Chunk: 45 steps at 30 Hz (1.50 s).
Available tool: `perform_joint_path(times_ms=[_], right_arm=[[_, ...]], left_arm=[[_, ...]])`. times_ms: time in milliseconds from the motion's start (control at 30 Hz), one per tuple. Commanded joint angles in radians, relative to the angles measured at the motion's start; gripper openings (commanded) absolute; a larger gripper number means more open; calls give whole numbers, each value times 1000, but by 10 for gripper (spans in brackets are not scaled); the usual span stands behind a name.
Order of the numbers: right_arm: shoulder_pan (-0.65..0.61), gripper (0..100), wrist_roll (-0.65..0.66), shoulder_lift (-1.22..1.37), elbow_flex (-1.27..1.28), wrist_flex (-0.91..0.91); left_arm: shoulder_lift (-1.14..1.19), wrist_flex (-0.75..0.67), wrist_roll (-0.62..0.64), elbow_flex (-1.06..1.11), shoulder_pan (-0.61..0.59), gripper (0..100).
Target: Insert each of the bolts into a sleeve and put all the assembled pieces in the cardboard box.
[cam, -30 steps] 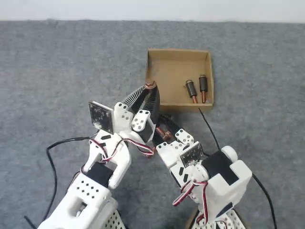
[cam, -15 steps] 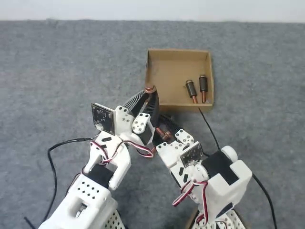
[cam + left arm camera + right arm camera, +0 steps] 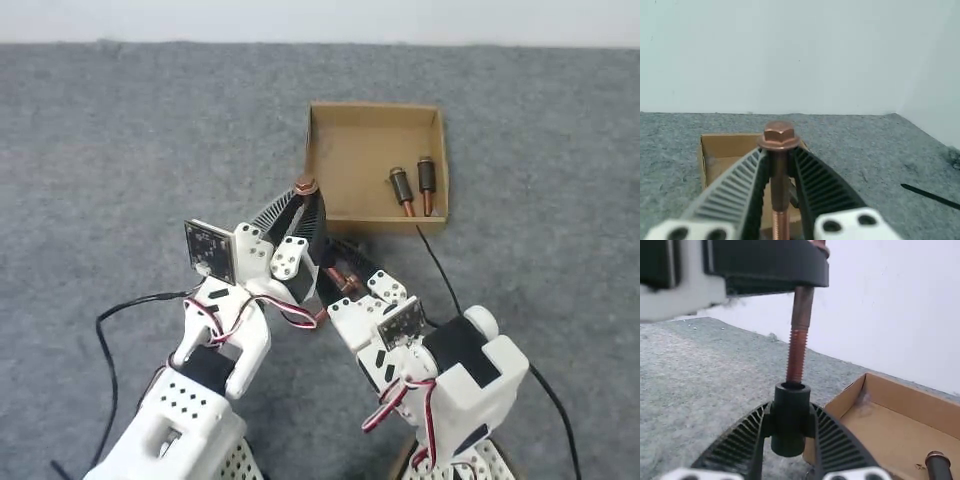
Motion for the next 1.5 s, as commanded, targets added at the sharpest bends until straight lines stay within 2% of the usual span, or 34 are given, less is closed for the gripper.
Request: perform_joint_path(times_ms=[0, 933, 1133, 1467], right_arm=[[27, 7, 15, -50, 32, -25], [47, 7, 21, -56, 34, -25], [47, 7, 21, -56, 34, -25], [47, 7, 21, -56, 34, -25]], left_arm=[[-21, -25, 6, 13, 40, 12], [-17, -17, 5, 136, 43, 12], [-20, 77, 5, 131, 44, 12], [-20, 77, 5, 131, 41, 13]])
